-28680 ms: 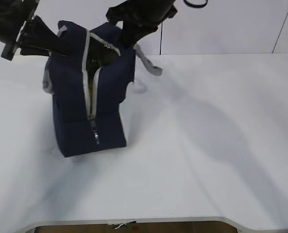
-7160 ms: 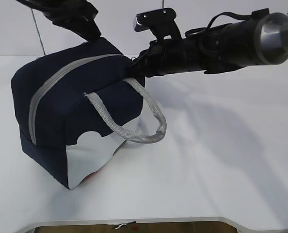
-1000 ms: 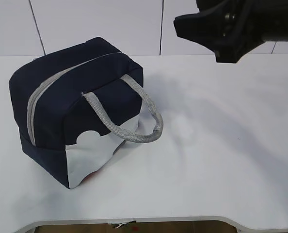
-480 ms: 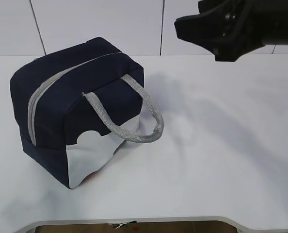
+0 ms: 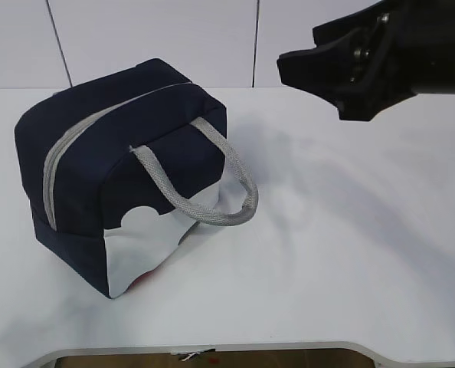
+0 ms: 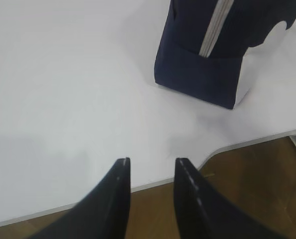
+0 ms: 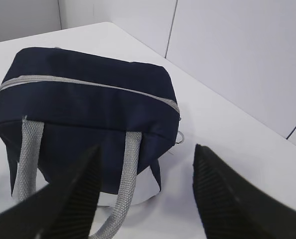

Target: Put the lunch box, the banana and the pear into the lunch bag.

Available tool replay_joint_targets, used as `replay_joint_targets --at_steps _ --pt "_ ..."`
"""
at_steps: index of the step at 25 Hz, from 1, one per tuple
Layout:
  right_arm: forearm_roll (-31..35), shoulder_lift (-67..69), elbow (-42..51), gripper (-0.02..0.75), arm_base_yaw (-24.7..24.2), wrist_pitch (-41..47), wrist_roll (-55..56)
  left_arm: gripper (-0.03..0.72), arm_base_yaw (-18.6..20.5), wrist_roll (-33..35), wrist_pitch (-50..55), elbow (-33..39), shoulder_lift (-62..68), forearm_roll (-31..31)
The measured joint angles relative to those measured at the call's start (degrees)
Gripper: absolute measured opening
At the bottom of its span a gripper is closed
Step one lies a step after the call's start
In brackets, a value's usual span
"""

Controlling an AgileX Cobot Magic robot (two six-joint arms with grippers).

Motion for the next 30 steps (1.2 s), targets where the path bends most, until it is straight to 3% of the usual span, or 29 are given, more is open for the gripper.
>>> replay_joint_targets --at_steps 14,20,26,30 --pt "0.0 0.0 0.0 0.478 0.0 -4.1 2.1 0.227 0.0 0.0 0.0 0.0 0.0 0.0" --pt "0.3 0.0 0.0 0.478 0.0 2.2 4.5 0.227 0.0 0.0 0.0 0.0 0.0 0.0" --pt "5.0 0.0 0.0 0.478 0.0 9.6 4.3 0.227 0.0 0.0 0.0 0.0 0.0 -0.1" --pt "11.4 0.0 0.0 0.478 0.0 10.0 -3.2 0.227 0.0 0.0 0.0 0.0 0.0 -0.1"
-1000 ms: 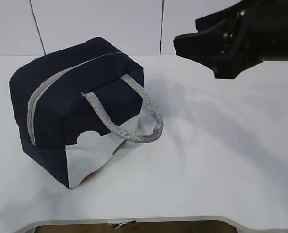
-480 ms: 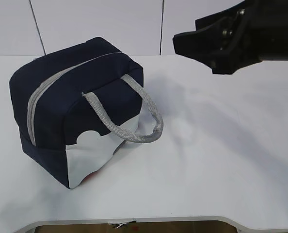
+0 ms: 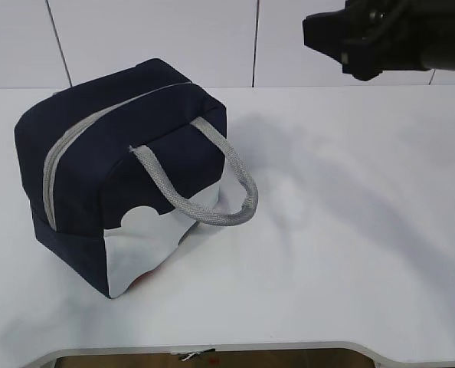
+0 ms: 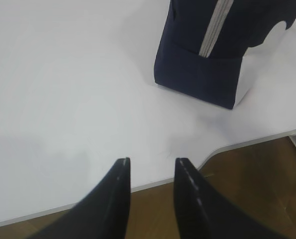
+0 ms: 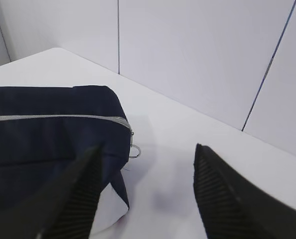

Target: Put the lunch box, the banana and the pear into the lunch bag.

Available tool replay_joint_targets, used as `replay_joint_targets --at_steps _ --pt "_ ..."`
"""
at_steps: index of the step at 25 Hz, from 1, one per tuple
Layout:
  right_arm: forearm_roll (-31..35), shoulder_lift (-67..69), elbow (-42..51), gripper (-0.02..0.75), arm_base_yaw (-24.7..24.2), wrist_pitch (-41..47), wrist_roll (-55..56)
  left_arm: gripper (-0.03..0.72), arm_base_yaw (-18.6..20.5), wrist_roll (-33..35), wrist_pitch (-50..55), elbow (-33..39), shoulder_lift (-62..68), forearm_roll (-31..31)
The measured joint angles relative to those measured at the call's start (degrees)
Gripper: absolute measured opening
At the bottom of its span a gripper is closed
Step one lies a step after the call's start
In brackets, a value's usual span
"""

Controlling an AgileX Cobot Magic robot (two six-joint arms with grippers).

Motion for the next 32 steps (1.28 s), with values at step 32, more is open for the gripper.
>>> replay_joint_targets --at_steps 32 --pt "67.6 0.0 0.1 0.478 4.5 18.7 -63.2 0.227 0.0 0.0 0.0 0.0 0.0 0.0"
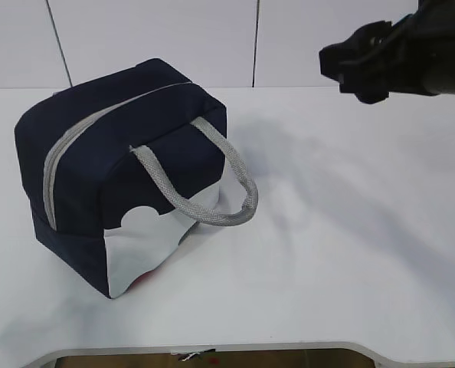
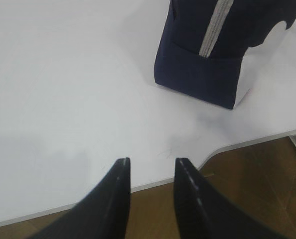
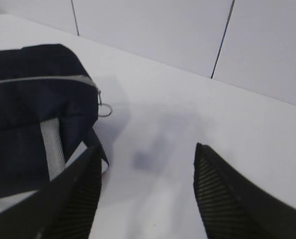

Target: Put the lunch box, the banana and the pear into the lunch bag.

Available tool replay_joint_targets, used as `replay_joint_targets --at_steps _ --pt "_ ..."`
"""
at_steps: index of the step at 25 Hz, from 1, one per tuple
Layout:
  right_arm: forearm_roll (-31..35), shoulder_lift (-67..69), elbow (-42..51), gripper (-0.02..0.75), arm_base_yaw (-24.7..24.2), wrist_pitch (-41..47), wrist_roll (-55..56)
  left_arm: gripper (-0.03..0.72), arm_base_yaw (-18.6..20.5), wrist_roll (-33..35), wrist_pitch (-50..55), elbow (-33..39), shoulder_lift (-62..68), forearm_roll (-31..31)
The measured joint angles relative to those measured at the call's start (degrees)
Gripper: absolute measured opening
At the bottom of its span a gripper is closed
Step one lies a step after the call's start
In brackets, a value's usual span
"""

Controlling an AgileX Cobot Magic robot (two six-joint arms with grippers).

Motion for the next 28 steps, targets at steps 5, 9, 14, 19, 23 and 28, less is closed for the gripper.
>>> replay_joint_targets --at_steps 5,9,14,19,23,28 --pt "17.9 -0.7 0.0 0.478 1.1 5.8 -20.3 0.227 0.0 0.0 0.0 0.0 0.0 0.0" --pt "33.8 -3.1 0.0 0.478 1.2 9.6 -38.7 0.227 0.0 0.0 0.0 0.0 0.0 0.0" --pt "43.2 -8.0 0.0 0.478 1.2 15.7 -48.0 0.227 0.0 0.0 0.0 0.0 0.0 0.0" --pt "44.8 -15.5 2.1 0.478 1.2 18.7 -48.8 0.227 0.0 0.0 0.0 0.0 0.0 0.0" --pt "45.0 -23.5 5.2 0.478 1.2 19.5 -49.1 0.227 0.0 0.0 0.0 0.0 0.0 0.0" --pt "45.0 -33.8 8.5 0.478 1.2 20.4 -49.6 0.227 0.0 0.0 0.0 0.0 0.0 0.0"
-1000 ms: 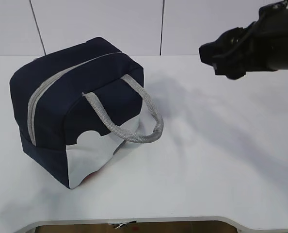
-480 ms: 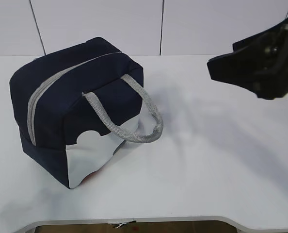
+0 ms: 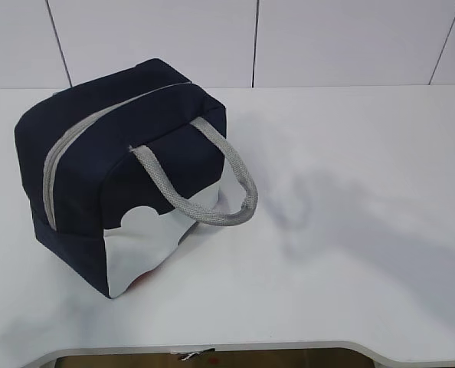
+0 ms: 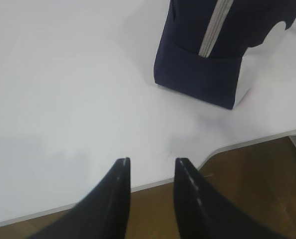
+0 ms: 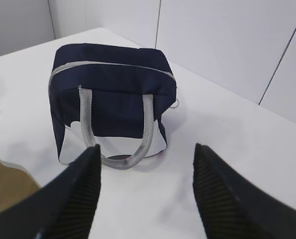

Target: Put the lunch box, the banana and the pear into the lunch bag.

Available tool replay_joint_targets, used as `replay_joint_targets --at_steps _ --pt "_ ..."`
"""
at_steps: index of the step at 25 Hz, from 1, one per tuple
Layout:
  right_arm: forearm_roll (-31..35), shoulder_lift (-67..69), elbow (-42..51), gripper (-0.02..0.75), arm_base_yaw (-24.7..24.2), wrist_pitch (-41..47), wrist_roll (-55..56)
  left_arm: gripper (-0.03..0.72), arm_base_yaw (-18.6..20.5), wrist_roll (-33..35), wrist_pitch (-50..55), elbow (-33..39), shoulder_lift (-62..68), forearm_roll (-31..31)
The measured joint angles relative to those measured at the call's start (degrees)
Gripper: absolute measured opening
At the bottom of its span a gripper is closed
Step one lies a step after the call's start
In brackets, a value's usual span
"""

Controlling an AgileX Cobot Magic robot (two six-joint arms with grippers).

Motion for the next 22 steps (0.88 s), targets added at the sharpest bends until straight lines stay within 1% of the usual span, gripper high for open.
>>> replay_joint_targets --at_steps 9,12,17,22 --pt "-0.8 -17.8 4.7 0.478 0.0 12.6 0.9 0.227 0.0 0.0 0.0 0.0 0.0 0.0" --pt "-1.2 -24.9 5.3 0.478 0.0 18.3 3.8 0.227 0.0 0.0 0.0 0.0 0.0 0.0" --pt "-3.0 -35.3 5.4 0.478 0.0 24.5 6.6 0.227 0.0 0.0 0.0 0.0 0.0 0.0" --pt "-6.4 -37.3 5.4 0.478 0.0 32.7 10.3 0.227 0.0 0.0 0.0 0.0 0.0 0.0"
